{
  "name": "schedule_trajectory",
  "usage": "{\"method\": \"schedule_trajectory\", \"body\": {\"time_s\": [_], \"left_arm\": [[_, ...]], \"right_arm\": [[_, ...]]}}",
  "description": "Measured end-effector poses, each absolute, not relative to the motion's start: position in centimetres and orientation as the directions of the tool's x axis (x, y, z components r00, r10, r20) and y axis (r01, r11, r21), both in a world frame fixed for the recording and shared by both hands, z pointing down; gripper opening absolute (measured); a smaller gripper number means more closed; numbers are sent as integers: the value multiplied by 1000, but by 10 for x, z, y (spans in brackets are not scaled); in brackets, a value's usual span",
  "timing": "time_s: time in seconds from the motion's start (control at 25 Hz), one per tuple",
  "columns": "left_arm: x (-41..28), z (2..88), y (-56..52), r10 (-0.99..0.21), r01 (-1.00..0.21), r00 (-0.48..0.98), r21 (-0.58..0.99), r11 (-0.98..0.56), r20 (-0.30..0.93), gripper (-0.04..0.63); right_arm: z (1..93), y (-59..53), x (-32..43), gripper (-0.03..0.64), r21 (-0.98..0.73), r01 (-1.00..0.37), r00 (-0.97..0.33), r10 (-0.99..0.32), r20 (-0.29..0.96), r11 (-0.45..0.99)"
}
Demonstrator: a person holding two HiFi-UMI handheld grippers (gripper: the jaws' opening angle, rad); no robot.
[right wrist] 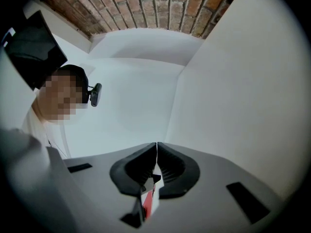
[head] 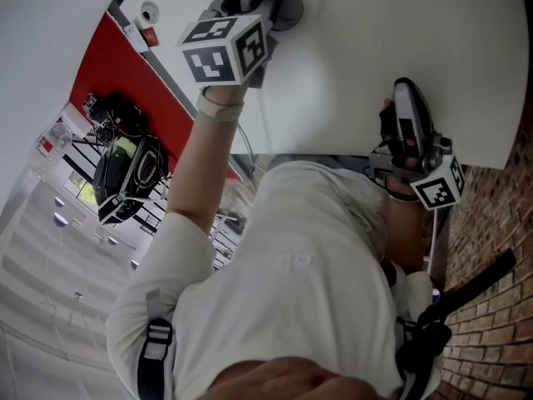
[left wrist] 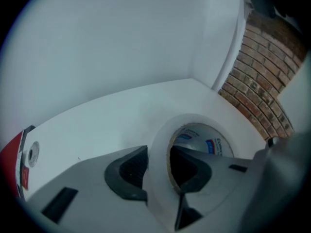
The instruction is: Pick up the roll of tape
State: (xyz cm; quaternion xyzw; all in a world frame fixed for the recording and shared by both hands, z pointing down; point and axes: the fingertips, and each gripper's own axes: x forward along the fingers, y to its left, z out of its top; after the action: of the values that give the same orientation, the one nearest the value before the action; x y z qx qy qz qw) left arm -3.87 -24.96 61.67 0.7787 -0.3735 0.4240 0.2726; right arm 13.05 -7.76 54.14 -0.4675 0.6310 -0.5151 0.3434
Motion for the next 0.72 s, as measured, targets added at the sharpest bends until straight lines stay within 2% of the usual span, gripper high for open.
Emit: {"method": "schedule_trajectory", "body": {"time_s": [0.52, 0.72], "left_arm": [[-42, 604, -247, -353, -807, 353, 91, -584, 866, 120], [-38, 580, -244, -364, -813, 409, 153, -562, 837, 120]], "right_arm": [[531, -72, 142, 23, -963, -268, -334, -941, 55, 39], [520, -74, 141, 23, -959, -278, -340, -939, 46, 53]]}}
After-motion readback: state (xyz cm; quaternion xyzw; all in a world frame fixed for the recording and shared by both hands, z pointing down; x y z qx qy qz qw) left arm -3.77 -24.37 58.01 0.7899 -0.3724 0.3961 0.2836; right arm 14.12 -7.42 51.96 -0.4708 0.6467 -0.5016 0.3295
